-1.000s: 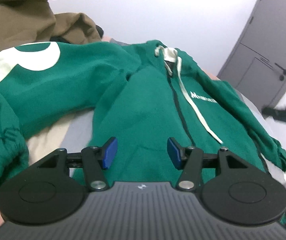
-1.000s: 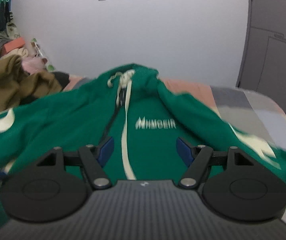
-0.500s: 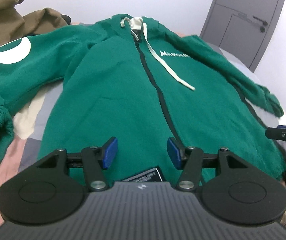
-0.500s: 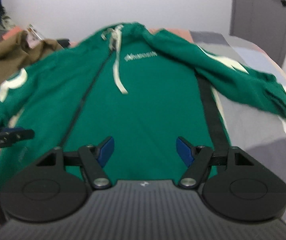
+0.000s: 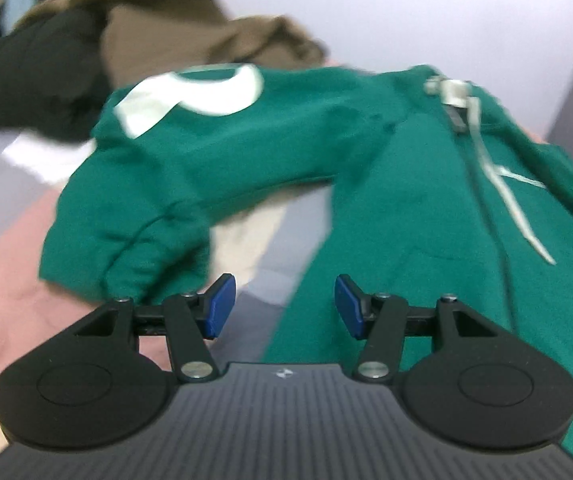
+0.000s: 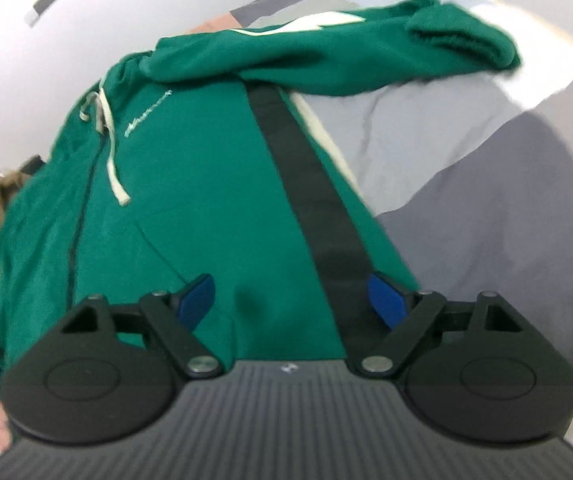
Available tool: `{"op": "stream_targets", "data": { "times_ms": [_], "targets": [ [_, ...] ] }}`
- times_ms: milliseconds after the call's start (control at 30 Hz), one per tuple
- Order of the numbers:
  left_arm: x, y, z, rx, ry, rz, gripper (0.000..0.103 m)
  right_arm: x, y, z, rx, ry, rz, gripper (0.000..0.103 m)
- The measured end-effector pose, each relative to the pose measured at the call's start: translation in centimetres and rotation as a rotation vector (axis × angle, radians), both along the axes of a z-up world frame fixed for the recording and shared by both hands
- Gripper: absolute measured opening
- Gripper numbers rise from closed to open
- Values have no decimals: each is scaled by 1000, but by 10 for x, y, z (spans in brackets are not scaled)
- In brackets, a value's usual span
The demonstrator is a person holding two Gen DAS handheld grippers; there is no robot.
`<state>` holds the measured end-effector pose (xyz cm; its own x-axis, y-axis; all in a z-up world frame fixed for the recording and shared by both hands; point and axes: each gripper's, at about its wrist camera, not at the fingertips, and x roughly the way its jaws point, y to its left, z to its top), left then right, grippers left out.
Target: Fold large clothes
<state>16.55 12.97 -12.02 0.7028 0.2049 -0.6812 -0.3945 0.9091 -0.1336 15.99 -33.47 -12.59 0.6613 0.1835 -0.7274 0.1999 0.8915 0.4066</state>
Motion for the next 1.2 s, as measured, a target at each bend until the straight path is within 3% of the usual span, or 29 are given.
{"op": "stream_targets", "data": {
  "times_ms": [67,133,233,300,400,433,500,600,700,800,1100,1200],
  "targets": [
    [2,10,-10,-49,41,19,61,3,3,-4,54,-16,49,84],
    [5,18,-20,-141,61,12,61,7,8,-7,96,-9,101,76],
    [1,22,-23,-209,51,11,59,5,20,-10,67,5,156,61],
    [-1,24,-23,-246,51,-4,57,3,25,-8,35,8,173,30],
    [-10,20,-21,-285,50,-30,43,-2,22,-3,40,1,164,9],
    [-13,14,-19,-286,48,-44,39,-6,20,2,52,-17,162,9],
    [-21,9,-14,-282,41,-79,20,-13,19,15,25,-49,169,4],
    [-31,1,-2,-272,10,-124,7,-24,17,36,-19,-92,186,4],
    [-46,-7,18,-307,-40,-194,5,-34,9,59,-51,-119,180,4],
    [-59,-21,35,-268,-62,-262,5,-45,-1,71,-74,-125,156,3],
    [-44,-55,5,-113,125,-276,5,-34,-16,31,-48,80,86,2],
    [-40,-57,1,-88,141,-277,5,-30,-18,21,-37,117,70,2]
  ]
}}
